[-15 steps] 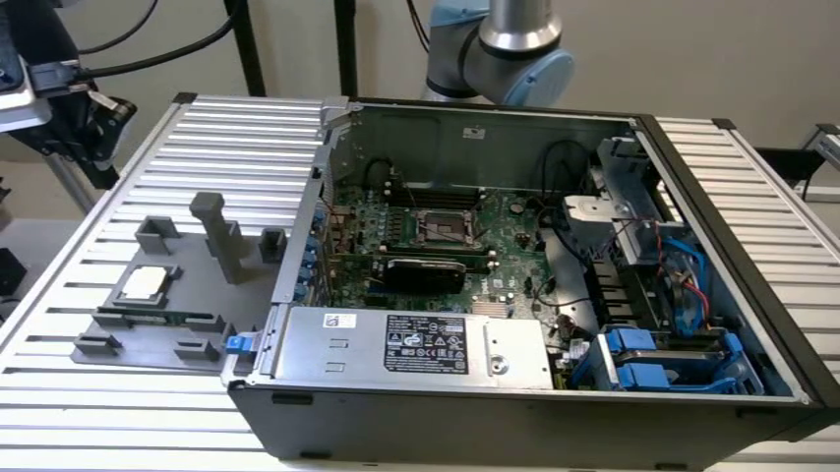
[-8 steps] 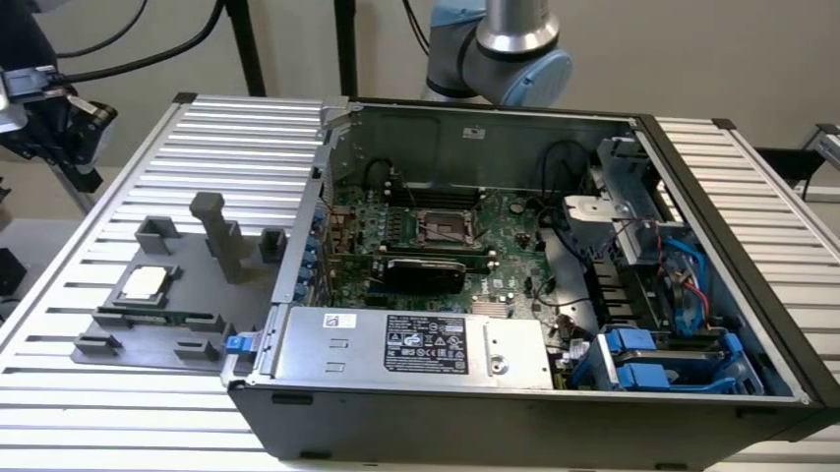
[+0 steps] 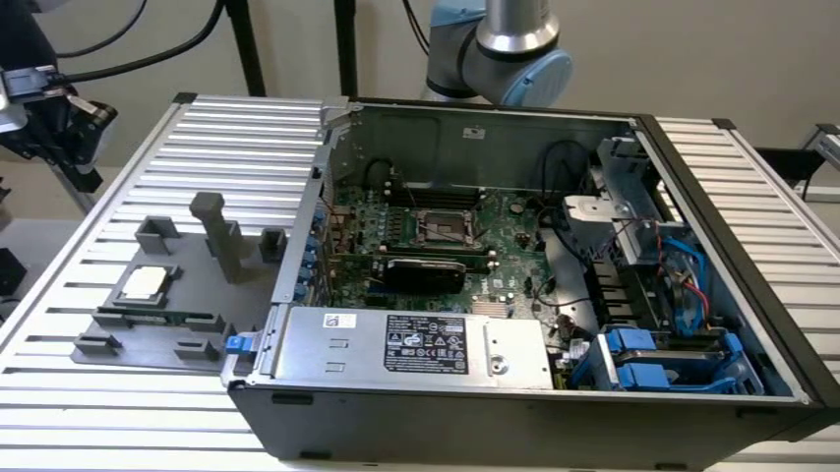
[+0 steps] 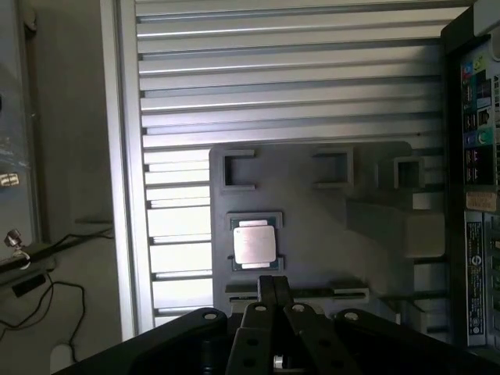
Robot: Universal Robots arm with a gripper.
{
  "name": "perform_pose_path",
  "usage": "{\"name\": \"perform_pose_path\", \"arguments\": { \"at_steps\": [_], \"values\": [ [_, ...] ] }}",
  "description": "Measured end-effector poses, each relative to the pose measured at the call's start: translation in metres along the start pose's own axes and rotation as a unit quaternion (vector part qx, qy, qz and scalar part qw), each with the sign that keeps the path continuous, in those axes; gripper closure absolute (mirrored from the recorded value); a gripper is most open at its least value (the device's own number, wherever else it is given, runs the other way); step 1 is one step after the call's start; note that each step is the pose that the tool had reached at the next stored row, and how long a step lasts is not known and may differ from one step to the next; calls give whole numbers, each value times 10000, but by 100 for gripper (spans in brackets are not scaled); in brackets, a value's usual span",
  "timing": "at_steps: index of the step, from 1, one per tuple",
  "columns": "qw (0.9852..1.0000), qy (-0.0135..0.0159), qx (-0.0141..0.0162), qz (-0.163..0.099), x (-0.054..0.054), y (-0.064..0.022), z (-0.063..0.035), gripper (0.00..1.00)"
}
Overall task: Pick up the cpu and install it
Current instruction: 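Pick up the cpu and move it towards the insertion slot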
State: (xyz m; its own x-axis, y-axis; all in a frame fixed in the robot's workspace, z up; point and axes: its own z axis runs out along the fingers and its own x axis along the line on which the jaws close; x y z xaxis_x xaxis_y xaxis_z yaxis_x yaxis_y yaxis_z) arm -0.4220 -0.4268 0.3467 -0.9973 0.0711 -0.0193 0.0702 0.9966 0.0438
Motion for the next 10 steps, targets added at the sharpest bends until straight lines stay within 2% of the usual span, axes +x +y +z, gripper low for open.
{"name": "perform_pose_path", "arguments": {
  "at_steps": [5,7,8,9,10],
  "values": [
    [10000,0,0,0,0,0,0,88],
    [10000,0,0,0,0,0,0,76],
    [10000,0,0,0,0,0,0,76],
    [10000,0,0,0,0,0,0,64],
    [10000,0,0,0,0,0,0,64]
  ]
}}
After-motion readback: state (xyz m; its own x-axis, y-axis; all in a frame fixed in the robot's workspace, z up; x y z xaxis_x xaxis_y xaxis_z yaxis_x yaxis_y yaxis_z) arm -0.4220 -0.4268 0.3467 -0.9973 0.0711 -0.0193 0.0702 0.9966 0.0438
